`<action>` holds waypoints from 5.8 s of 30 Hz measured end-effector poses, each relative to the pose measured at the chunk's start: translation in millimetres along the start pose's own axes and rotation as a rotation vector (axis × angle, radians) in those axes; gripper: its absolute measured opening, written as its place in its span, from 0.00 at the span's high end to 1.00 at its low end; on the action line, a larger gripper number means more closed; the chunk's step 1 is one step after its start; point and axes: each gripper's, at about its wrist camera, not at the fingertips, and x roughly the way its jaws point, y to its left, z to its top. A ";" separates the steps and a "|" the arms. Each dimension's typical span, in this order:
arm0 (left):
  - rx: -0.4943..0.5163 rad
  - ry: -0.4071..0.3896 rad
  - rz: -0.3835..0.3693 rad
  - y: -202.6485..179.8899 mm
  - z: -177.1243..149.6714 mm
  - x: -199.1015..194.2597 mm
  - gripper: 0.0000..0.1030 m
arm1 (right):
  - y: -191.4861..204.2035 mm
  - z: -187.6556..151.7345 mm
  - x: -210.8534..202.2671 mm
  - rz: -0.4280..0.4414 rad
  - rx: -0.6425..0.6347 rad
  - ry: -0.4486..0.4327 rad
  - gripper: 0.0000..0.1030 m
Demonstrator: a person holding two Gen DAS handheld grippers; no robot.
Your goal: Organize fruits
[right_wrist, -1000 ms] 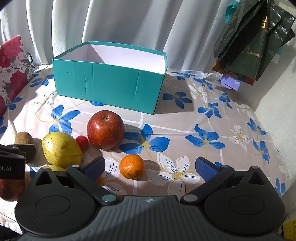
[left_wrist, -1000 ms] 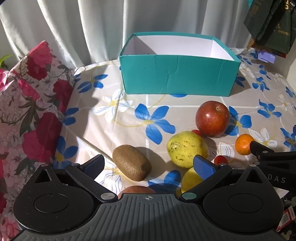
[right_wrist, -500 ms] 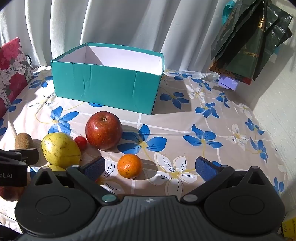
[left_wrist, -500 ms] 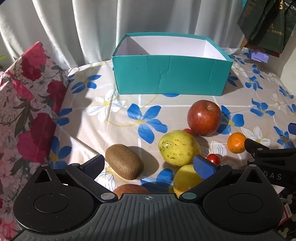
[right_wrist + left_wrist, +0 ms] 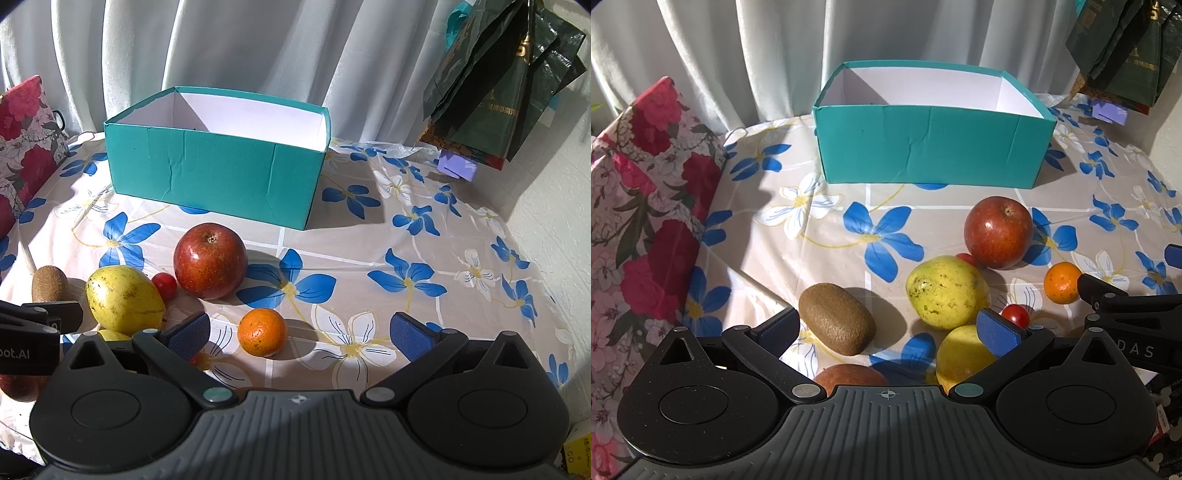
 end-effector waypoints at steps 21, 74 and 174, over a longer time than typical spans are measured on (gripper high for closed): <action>-0.003 0.001 -0.005 2.5 0.7 0.0 0.00 | 0.4 0.7 -1.8 0.003 0.005 -0.010 0.00; -0.083 -0.090 -0.131 24.3 -5.1 -13.0 0.00 | -17.0 -3.8 -13.0 0.046 0.064 -0.060 0.00; 0.002 -0.028 -0.086 31.1 -0.5 1.2 0.34 | -25.4 -2.2 27.7 0.242 0.017 0.050 0.34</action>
